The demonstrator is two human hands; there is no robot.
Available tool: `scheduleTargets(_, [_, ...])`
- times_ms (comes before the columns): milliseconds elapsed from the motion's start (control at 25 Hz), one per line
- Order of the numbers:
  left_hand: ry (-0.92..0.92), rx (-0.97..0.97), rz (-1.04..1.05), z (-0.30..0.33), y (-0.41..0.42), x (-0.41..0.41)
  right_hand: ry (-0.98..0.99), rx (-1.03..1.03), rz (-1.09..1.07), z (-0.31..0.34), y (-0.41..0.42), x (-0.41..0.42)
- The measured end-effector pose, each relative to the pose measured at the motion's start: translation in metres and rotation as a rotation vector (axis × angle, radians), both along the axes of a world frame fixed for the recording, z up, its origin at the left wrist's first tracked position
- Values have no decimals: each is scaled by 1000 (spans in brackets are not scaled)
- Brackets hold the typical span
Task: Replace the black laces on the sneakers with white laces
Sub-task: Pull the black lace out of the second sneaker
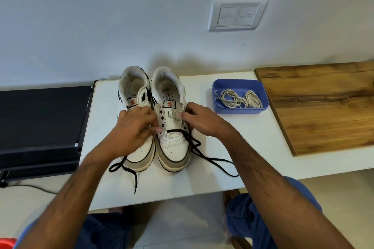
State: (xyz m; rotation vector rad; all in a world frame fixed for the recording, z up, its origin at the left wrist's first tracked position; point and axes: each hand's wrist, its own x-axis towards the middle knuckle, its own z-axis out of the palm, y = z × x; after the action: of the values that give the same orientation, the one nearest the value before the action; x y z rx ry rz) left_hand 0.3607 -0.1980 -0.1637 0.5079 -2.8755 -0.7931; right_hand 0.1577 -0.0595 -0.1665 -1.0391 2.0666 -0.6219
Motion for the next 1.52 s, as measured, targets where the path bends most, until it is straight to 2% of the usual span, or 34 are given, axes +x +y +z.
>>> scheduleTargets(120, [353,750,74,21,-4,10,-15,0,0,-1,0,-2])
scheduleTargets(200, [662,1067,87,33,-5,14,-14,-2,0,-1,0,-2])
scheduleTargets(280, [823,1257,140,39,-6,14,-16,-5,-8,-3,0,-2])
scheduleTargets(320, [807,1235,174,39,-5,12,-17,-4,-10,-3,0,-2])
scheduleTargets(360, [719,1128,215,39,-3,10,-18,-3,-12,-3,0,-2])
scheduleTargets(440, [389,670,234,31,1,6,-19,-4,-19,-4,0,-2])
scheduleTargets(520, [120,94,96,16,6,4,-19,-11,-22,-4,0,-2])
scheduleTargets(560, [50,-105,11,9,6,5,-20,-14,-20,-4,0,-2])
scheduleTargets(640, [-36,-261,-75,6,6,5,-21,-14,-18,-4,-1,-2])
scheduleTargets(760, [-29,-374,-103,6,3,3,-23,-13,-17,-3,-1,-2])
scheduleTargets(840, [-12,-370,-96,2,3,2,-26,-12,-17,-3,0,-2])
scheduleTargets(920, [6,-183,-73,-1,3,0,-28,-16,-15,-3,0,-2])
scheduleTargets(960, [59,4,-35,1,3,0,-30,-20,-17,-3,0,-2])
scheduleTargets(1000, [174,247,43,6,4,0,-34,-23,-20,-2,1,-2])
scheduleTargets(1120, [709,972,334,29,-2,5,-41,-20,-24,-2,1,-1])
scheduleTargets(1160, [833,1115,373,37,-4,8,-39,-18,-28,-2,1,-1])
scheduleTargets(1200, [875,1166,403,42,-4,10,-35,-16,-30,-2,2,-1])
scheduleTargets(1240, [833,1123,421,44,-2,10,-32,-14,-29,-2,2,-1])
scheduleTargets(1280, [713,999,431,43,0,8,-30,-12,-29,-2,1,-1])
scheduleTargets(1400, [185,387,228,25,10,4,-31,-11,-38,-3,0,0])
scheduleTargets(1480, [-45,-50,85,12,16,2,-36,-12,-46,-4,0,-1])
scheduleTargets(1520, [-99,-214,52,9,17,1,-35,-11,-44,-4,-1,-1])
